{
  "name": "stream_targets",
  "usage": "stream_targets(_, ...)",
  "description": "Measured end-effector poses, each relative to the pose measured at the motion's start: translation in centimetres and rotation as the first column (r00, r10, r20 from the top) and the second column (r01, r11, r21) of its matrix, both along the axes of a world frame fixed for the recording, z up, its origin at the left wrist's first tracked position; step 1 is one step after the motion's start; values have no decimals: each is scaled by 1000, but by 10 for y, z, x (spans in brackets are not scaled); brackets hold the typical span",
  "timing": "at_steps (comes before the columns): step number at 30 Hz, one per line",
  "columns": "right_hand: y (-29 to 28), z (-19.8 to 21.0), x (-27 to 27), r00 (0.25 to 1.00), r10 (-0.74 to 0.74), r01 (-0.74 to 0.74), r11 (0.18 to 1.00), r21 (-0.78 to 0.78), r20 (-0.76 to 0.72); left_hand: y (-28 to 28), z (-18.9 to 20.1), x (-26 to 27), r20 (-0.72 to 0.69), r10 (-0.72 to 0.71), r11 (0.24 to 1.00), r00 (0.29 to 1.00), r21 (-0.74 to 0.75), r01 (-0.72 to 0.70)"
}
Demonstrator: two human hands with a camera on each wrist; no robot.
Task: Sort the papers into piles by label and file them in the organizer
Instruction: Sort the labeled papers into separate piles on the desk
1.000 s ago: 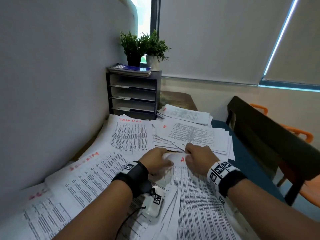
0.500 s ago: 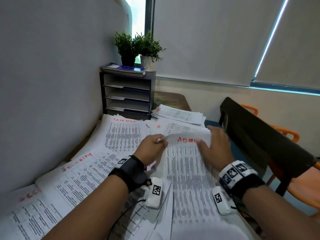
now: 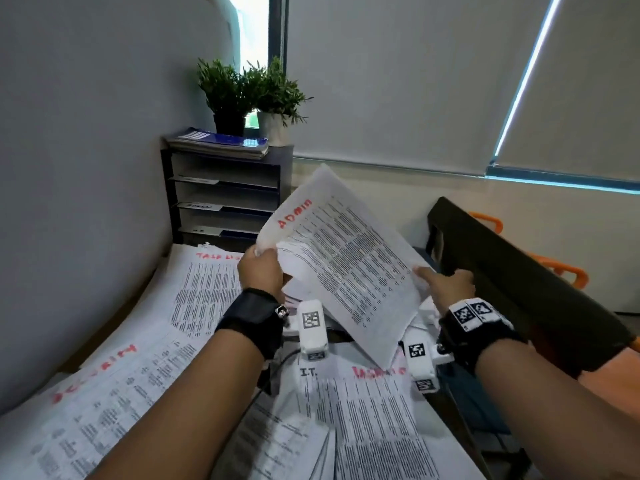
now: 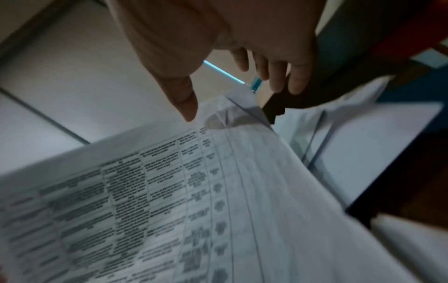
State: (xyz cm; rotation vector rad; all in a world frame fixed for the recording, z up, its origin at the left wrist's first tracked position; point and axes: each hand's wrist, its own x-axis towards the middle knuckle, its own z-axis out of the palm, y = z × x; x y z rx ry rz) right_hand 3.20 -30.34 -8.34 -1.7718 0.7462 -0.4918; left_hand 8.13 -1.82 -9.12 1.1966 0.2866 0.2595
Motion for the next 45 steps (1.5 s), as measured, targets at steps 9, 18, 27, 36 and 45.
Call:
stream_targets(9, 7, -49, 57, 942, 317, -325, 782, 531, 111, 13, -58, 59, -87, 86, 977, 993, -189, -101)
stream_targets(18, -19, -23, 127, 819, 115, -473, 691, -547, -562, -4, -50, 45, 31, -254, 940, 967, -226, 254)
stream_targets(27, -32, -12, 227, 638, -82, -739, 215, -639, -766, -7, -78, 65, -48, -254, 940, 966, -248, 235)
stream_targets(36, -29, -9, 250, 845, 14, -471, 493, -731, -535, -9, -89, 74, -70, -241, 948, 968, -229, 219)
stream_targets(45, 64, 7, 78, 500, 748, -861, 377, -340, -436, -6, -63, 56, -56, -231, 962, 971, -163, 219)
